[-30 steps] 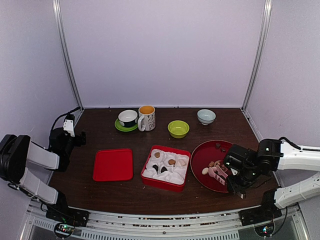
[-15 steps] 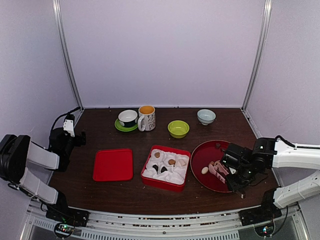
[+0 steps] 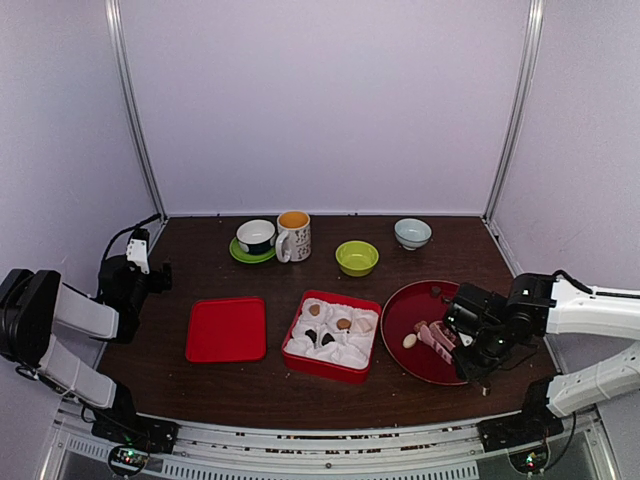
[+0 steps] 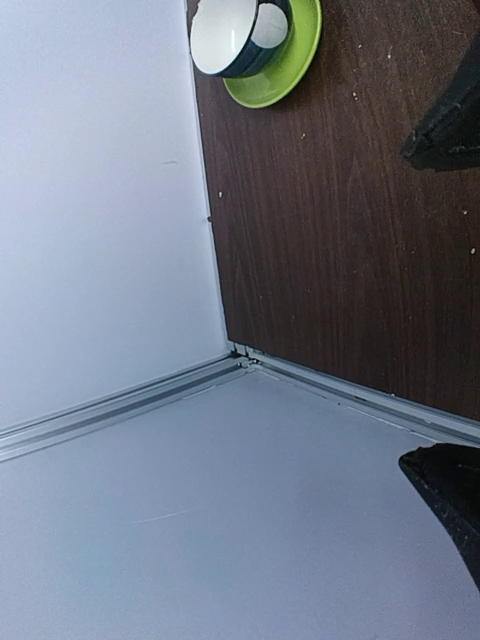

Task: Pack the chocolate
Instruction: Pick up the fake chocolate from the plate.

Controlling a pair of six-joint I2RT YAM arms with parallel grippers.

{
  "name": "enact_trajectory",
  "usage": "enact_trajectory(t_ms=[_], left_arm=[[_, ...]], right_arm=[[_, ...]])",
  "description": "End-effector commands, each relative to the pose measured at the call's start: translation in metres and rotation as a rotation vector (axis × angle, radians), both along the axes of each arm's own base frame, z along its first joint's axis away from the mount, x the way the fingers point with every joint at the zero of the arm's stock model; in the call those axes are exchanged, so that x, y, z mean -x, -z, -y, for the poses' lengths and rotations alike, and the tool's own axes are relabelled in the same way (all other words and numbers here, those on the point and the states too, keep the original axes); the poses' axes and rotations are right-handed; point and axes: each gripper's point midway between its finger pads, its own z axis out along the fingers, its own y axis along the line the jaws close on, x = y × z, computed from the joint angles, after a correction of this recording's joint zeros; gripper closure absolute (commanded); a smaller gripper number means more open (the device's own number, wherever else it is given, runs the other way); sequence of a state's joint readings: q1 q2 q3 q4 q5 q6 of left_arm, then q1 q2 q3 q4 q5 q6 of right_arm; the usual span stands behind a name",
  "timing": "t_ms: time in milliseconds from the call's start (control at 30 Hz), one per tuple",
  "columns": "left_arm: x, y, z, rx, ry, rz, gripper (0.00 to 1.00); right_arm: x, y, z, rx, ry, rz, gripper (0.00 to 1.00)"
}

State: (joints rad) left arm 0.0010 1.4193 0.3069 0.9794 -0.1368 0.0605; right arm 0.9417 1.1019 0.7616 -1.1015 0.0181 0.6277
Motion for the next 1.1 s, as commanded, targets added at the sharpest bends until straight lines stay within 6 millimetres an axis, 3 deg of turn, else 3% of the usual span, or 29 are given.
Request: enact_trajectory(t_ms=[0, 300, 1067], left_arm=[[-0.004, -0.016, -0.002, 0.005, -0.002, 0.063, 0.02], [-0.004, -0.017, -0.002, 0.005, -0.002, 0.065, 0.02], [-0.004, -0.016, -0.002, 0.004, -0.002, 0.063, 0.02]], right_arm=[[-0.003, -0.015, -0.004, -0.046, 0.012, 0.027, 0.72], [-0.008, -0.019, 0.0, -0.018, 0.0, 0.052, 0.71], [-0.019, -0.001, -0.005, -0.006, -0.004, 0.014, 0.67]])
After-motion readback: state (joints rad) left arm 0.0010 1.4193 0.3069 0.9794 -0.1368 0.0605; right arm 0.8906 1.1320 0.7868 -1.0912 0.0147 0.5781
